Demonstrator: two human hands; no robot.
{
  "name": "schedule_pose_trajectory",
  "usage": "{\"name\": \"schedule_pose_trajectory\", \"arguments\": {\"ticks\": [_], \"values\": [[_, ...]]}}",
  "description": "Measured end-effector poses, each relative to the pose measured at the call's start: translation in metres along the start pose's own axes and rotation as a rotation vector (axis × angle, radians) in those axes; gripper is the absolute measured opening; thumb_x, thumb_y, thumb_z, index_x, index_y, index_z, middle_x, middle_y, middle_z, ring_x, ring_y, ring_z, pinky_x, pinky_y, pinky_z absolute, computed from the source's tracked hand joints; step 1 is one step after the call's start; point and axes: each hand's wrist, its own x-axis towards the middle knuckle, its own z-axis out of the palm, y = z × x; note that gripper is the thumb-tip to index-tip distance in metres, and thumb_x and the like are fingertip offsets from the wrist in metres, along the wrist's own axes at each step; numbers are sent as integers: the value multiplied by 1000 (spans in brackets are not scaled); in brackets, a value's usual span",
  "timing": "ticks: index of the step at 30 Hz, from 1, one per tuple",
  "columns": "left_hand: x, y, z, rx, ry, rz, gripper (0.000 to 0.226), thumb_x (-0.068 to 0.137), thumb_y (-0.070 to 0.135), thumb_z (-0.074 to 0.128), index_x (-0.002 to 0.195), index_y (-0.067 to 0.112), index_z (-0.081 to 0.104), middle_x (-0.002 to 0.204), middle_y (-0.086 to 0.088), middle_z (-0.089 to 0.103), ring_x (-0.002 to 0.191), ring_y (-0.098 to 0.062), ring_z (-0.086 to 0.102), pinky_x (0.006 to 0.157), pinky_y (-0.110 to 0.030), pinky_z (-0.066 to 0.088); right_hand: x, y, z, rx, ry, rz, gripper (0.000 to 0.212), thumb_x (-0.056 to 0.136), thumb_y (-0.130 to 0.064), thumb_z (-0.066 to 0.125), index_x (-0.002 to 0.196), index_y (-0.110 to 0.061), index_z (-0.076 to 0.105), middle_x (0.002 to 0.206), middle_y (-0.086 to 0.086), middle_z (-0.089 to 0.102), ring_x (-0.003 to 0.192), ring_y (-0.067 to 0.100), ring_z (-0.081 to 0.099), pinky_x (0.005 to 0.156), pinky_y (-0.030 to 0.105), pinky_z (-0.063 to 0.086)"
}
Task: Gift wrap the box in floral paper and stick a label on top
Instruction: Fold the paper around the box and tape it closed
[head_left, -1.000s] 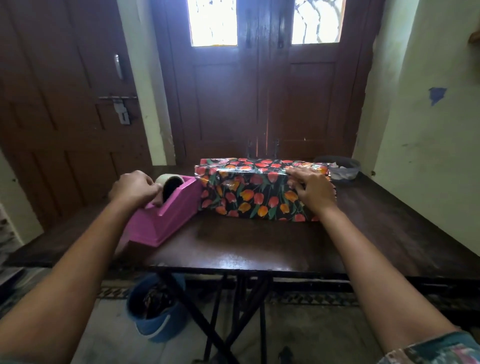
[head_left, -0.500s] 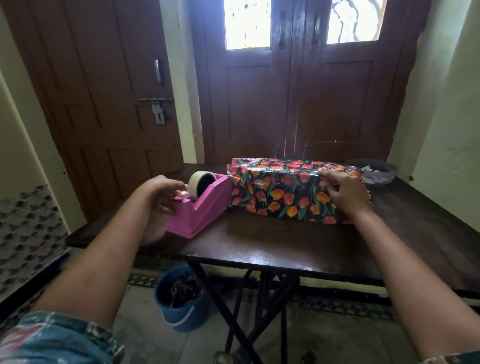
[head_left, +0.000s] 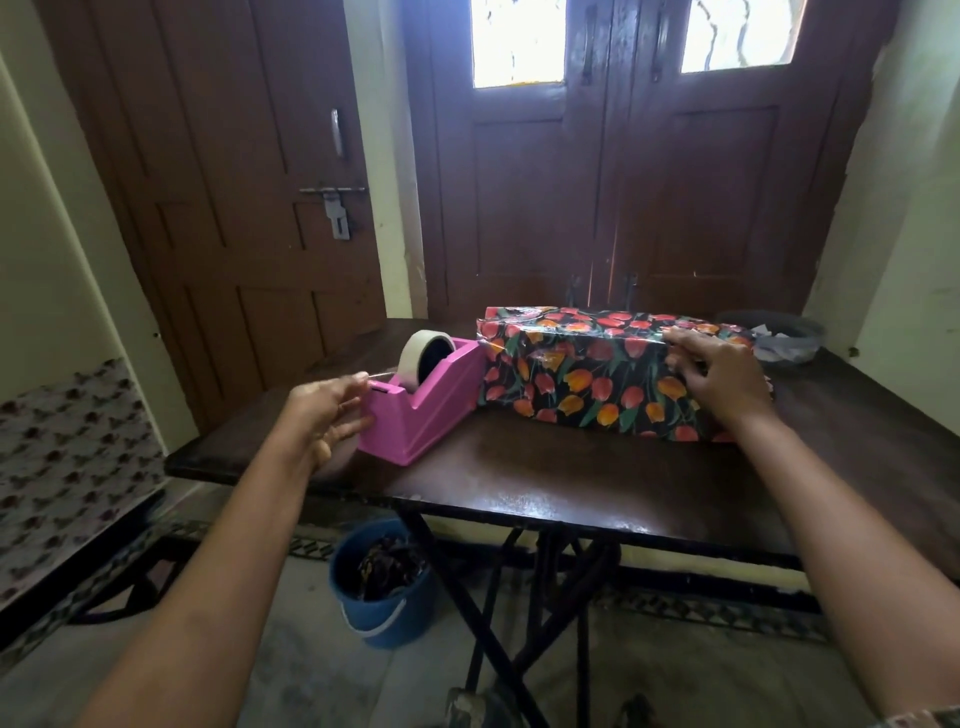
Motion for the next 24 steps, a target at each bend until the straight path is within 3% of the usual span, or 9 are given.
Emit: {"name": "schedule_pose_trajectory", "arguments": {"ticks": [5,9,12,15,18,20,22,24], "values": [[2,-22,-9,43,-22,-46,13,89,16,62,76,13,60,69,0,67,72,-11,59,75,-29,50,-1,-1,-2,-4,-14,7,34,89,-11,61,123,-11,61,121,13,63,109,27,61,90,33,46],[5,-25,-9,100,-20,-66,13,85,20,66,75,14,62,51,8,66,62,-8,61,67,-25,51,0,-1,-1,1,-7,4,34,89,-12,60,123,-10,61,121,12,63,108,27,61,90,34,46],[4,-24,-7,172,-21,-42,15,85,21,66,74,13,61,53,5,66,63,-12,59,63,-24,49,1,0,0,-8,-1,0,33,89,-12,60,122,-11,61,120,13,64,108,28,62,90,35,47],[0,-24,-3,219,1,19,18,88,18,63,72,10,57,69,-4,63,63,-14,56,54,-22,49,0,-1,0,-15,5,-6,33,88,-12,61,121,-11,62,119,13,64,105,29,62,88,35,48],[1,-22,-2,305,18,89,21,89,16,62,70,9,57,73,-7,60,69,-19,58,56,-30,51,0,-2,0,-13,4,10,33,88,-13,61,121,-11,62,119,13,65,105,28,62,88,34,47],[6,-18,-3,518,89,169,20,88,19,63,70,11,61,73,-9,62,74,-24,59,66,-39,54,0,-2,-1,-13,0,12,33,88,-13,61,121,-12,63,118,13,65,105,28,63,87,33,47],[4,-14,-5,903,256,226,13,87,23,64,81,12,68,86,-12,67,84,-28,62,71,-37,51,-1,-3,-2,-13,-3,16,32,88,-13,61,121,-12,63,118,13,65,106,28,63,87,34,48],[-11,-15,-9,1086,377,216,14,88,26,64,90,13,70,97,-12,67,94,-29,61,69,-34,44,-1,-5,-2,-12,-11,17,33,88,-13,61,121,-12,63,119,12,65,106,28,62,87,35,48]]}}
